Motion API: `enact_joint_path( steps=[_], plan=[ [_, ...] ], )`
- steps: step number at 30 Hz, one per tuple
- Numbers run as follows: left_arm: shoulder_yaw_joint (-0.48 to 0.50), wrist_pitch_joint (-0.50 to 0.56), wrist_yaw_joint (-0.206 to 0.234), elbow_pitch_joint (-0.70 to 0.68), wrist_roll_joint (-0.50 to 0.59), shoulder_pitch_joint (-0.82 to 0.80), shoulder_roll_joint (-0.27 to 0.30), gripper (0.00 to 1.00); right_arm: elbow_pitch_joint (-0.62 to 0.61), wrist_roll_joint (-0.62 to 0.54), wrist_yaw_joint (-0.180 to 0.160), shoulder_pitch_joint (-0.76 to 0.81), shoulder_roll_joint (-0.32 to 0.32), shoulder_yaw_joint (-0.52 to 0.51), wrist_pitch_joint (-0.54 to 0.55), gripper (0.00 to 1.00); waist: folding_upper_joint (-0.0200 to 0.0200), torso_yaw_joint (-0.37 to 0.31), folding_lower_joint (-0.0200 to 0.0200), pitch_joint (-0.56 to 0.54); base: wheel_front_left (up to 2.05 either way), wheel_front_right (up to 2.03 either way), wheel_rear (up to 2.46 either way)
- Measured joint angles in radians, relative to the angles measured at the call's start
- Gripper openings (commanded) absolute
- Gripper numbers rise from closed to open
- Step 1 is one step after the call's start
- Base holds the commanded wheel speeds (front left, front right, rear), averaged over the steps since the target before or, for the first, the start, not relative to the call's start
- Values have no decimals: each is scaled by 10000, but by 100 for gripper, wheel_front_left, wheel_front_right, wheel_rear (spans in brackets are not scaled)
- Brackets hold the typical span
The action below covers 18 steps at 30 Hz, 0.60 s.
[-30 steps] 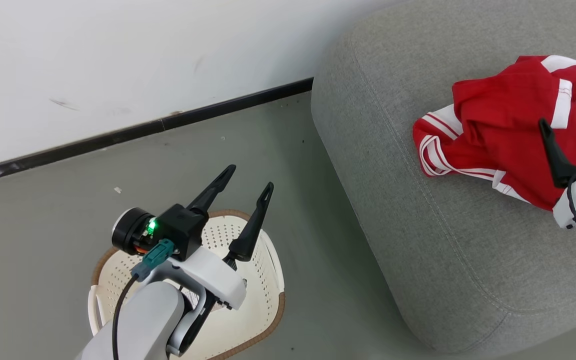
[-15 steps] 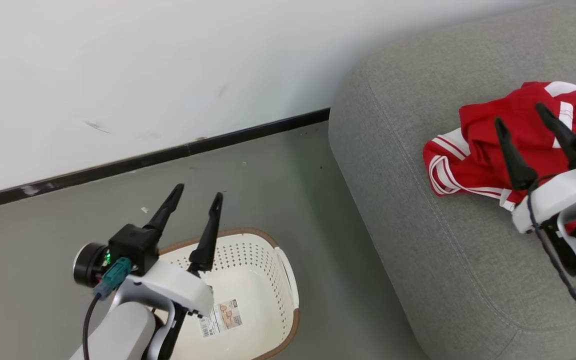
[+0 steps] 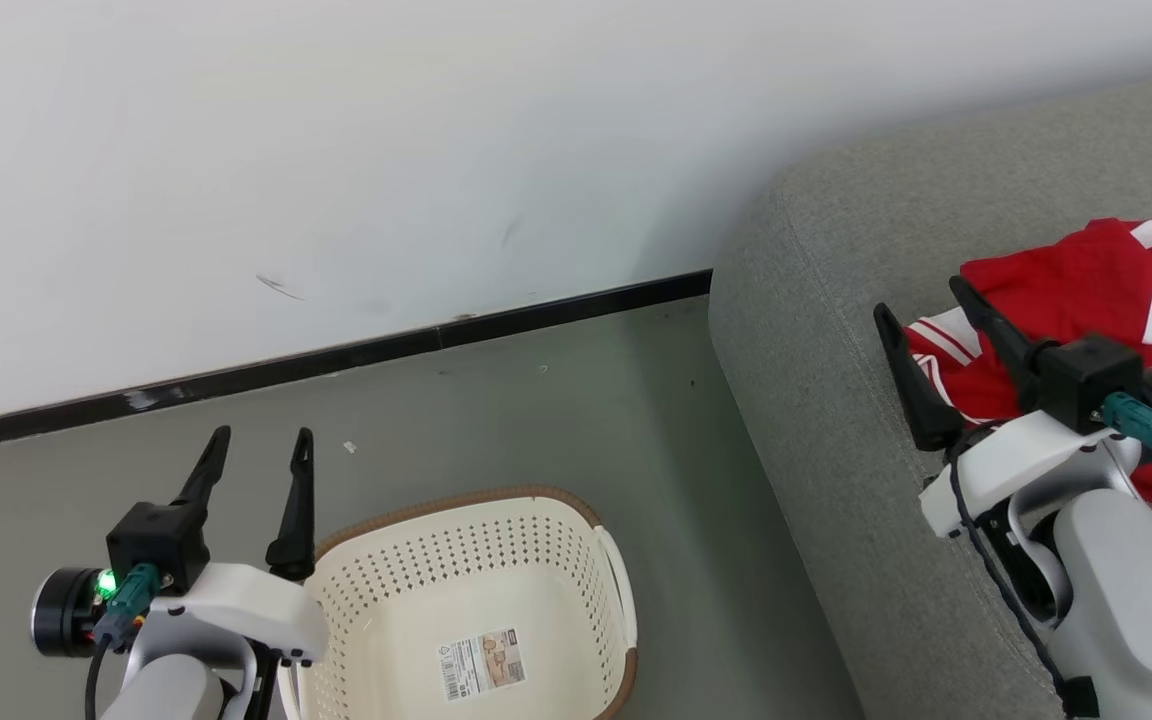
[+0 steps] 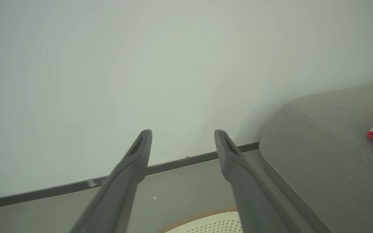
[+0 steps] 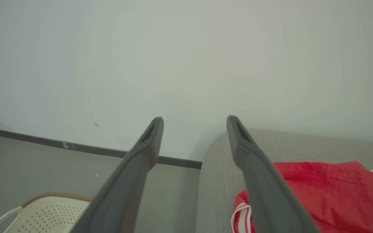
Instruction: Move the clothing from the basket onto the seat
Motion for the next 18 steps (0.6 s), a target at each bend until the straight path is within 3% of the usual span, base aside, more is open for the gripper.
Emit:
enact_joint_path(
  steps=[18],
  plan=[
    [585,-35,614,-2,-48,1039,309,100,-468,-533,0,1711,1011,-267,0,100,0,844,0,-818,0,0,0]
  ],
)
